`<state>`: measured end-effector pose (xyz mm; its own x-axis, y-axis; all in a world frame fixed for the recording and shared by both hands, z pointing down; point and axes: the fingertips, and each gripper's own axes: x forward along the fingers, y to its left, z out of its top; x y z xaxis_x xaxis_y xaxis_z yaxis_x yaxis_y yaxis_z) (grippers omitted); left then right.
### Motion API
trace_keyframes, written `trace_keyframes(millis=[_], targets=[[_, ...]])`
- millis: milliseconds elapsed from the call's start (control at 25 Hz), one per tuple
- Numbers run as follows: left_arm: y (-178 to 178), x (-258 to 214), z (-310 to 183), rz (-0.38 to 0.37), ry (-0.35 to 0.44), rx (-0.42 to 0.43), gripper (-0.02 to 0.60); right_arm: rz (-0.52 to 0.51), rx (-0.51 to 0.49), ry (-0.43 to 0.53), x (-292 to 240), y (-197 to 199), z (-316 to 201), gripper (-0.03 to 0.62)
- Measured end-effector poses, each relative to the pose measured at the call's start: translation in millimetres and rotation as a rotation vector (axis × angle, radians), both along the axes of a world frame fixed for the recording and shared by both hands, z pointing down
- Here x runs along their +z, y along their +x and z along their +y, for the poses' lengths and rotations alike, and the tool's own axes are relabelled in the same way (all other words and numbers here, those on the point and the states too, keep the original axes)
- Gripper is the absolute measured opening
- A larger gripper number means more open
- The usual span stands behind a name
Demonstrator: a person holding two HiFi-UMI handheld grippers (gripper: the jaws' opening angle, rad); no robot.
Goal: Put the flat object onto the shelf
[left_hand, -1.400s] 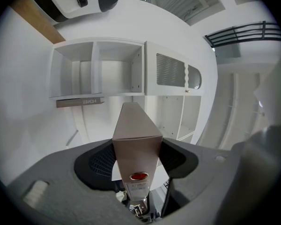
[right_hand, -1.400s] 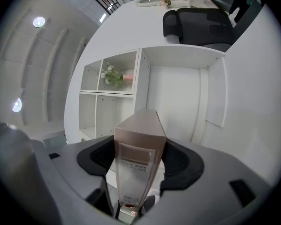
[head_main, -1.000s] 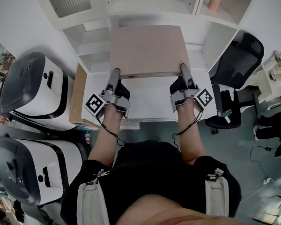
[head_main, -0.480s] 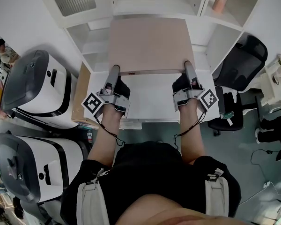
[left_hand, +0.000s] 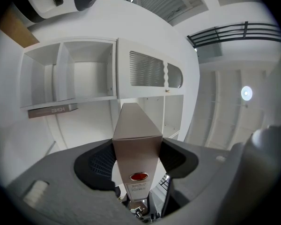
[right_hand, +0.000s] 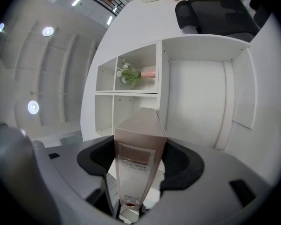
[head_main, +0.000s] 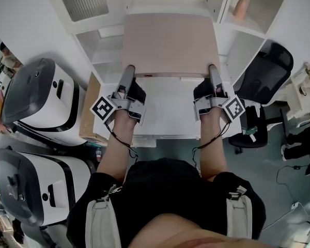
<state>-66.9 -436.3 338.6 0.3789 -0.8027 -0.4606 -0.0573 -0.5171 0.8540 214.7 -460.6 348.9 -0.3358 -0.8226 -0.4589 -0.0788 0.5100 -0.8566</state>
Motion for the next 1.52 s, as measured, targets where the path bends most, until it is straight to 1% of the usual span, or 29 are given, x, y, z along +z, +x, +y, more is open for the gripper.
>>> trace_keyframes(millis=[200,360,560,800,960,1120,1280,1360,1520], targets=[[-0.5,-11.1,0.5,0.012,0.027,0.005,0.282,0.001,0.007,0.032,-13.6,-0.5,2.1,0.291],[2.1,-18.6,-12.1,0.013,0.044,0.005,0.284,0.001,0.014,0.043,-24.0,3.0,-7.1,0.291],[1.4,-18.6,-14.3,0.028,0.06,0.009,0.284,0.013,0.011,0.059,-27.3,1.6,-8.6,0.291],[6.1,-35.2,-52.4,0.037,0.055,0.008,0.284,0.015,0.021,0.05,-43.2,7.7,-43.7,0.291],[5.1,-37.5,-67.0,0.049,0.032,0.004,0.284,0.005,0.022,0.019,-45.3,6.5,-56.6,0.29],[1.1,-42.3,-87.1,0.038,-0.005,-0.014,0.285,0.002,0.014,-0.019,-49.4,5.1,-75.6,0.29],[-2.9,-40.4,-105.4,0.043,-0.076,-0.017,0.285,-0.006,0.029,-0.077,-50.1,2.4,-92.8,0.29],[-4.3,-39.6,-112.0,0.042,-0.101,-0.017,0.285,-0.006,0.032,-0.092,-51.5,0.8,-99.5,0.29],[-7.2,-43.6,-122.6,0.03,-0.107,-0.018,0.285,0.005,0.032,-0.121,-52.0,-1.9,-109.4,0.29]])
